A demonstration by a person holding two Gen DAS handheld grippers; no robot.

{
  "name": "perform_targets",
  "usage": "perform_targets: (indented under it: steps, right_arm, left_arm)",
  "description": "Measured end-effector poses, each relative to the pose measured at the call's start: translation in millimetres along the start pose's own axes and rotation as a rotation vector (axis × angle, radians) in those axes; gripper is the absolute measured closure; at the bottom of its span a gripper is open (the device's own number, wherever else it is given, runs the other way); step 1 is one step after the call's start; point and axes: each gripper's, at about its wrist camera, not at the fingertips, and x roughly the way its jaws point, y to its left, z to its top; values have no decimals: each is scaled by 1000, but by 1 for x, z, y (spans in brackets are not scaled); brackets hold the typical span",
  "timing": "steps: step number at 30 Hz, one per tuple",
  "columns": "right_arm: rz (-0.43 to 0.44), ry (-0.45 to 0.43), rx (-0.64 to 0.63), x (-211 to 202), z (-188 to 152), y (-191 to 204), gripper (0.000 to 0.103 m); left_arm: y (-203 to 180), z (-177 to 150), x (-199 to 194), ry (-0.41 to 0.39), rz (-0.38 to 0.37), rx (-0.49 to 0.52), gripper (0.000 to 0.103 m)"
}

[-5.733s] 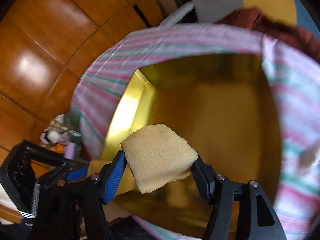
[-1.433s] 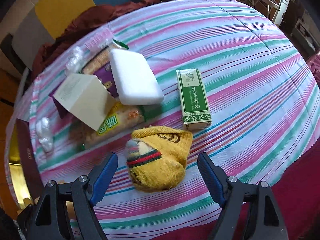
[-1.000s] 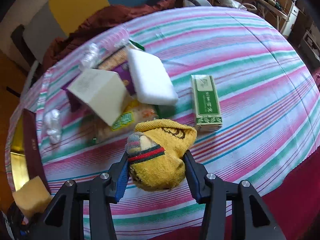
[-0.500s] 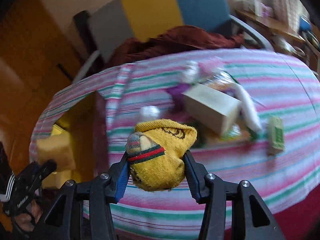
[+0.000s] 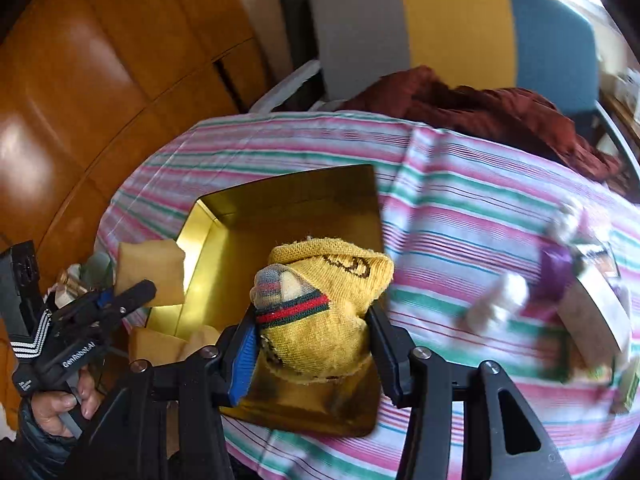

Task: Organize objects
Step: 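Place the sponge and the yellow sock into the gold tray, opening both tools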

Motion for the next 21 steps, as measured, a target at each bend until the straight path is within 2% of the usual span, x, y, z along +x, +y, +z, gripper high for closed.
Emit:
perform_targets:
  steps: [10,11,13,14,15,17,21]
  right_arm:
    - [41,46,-26,43,13,38,52]
    - [45,54,-20,50,14,40,51]
    - [73,77,-10,65,14,46,50]
    - [94,90,-8,70,12,50,47]
    - [129,106,-3,76,10,53,39]
    - [184,119,16,81,5,55,27]
    - [172,119,27,78,-6,50,25]
  left_arm:
    - [24,-23,9,64,31,-39,71]
    - [26,-24,8,64,29,-51,69]
    - [31,-25,5,62,24,-77,57]
    - [34,-26,1,55,32,-93,46]
    - [36,-26,-2,48,39,-106,40]
    - [41,-26,-10,29,44,-130,39]
    - [49,-23,-20,-5,86,-148,39]
